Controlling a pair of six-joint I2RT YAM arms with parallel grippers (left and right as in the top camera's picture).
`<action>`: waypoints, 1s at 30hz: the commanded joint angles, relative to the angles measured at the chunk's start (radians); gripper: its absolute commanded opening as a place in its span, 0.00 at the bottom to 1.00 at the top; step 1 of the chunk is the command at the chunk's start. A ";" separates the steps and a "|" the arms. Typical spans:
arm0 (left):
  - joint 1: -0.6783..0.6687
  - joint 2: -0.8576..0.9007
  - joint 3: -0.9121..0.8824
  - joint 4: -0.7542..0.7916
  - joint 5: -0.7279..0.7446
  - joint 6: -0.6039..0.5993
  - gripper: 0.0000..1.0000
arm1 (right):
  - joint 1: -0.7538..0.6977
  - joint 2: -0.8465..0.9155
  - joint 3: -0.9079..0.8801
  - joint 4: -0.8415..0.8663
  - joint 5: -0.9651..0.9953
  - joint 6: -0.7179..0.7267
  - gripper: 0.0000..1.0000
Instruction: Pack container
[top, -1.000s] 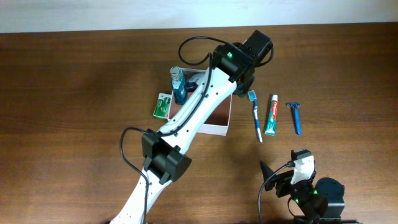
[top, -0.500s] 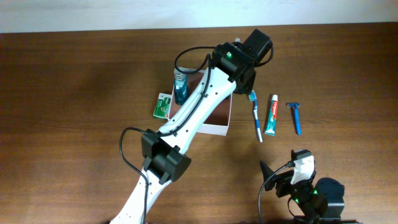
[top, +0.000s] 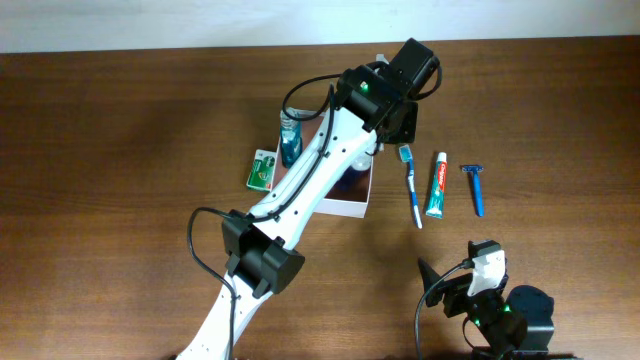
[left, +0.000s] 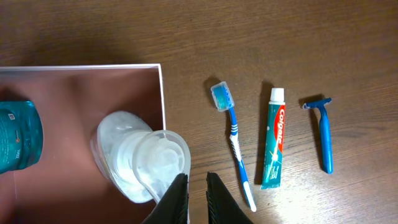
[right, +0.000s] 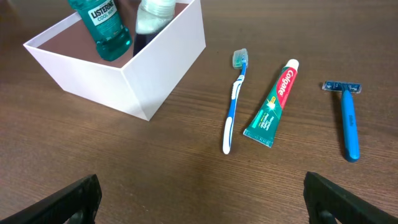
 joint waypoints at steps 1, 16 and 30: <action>0.005 -0.045 0.007 0.003 0.011 -0.005 0.16 | -0.006 -0.008 -0.005 -0.004 -0.012 0.009 0.99; 0.000 -0.045 0.006 -0.044 -0.211 0.080 0.64 | -0.006 -0.008 -0.005 -0.003 -0.012 0.009 0.99; -0.019 -0.030 -0.037 -0.053 -0.218 0.172 0.64 | -0.006 -0.008 -0.005 -0.004 -0.012 0.009 0.99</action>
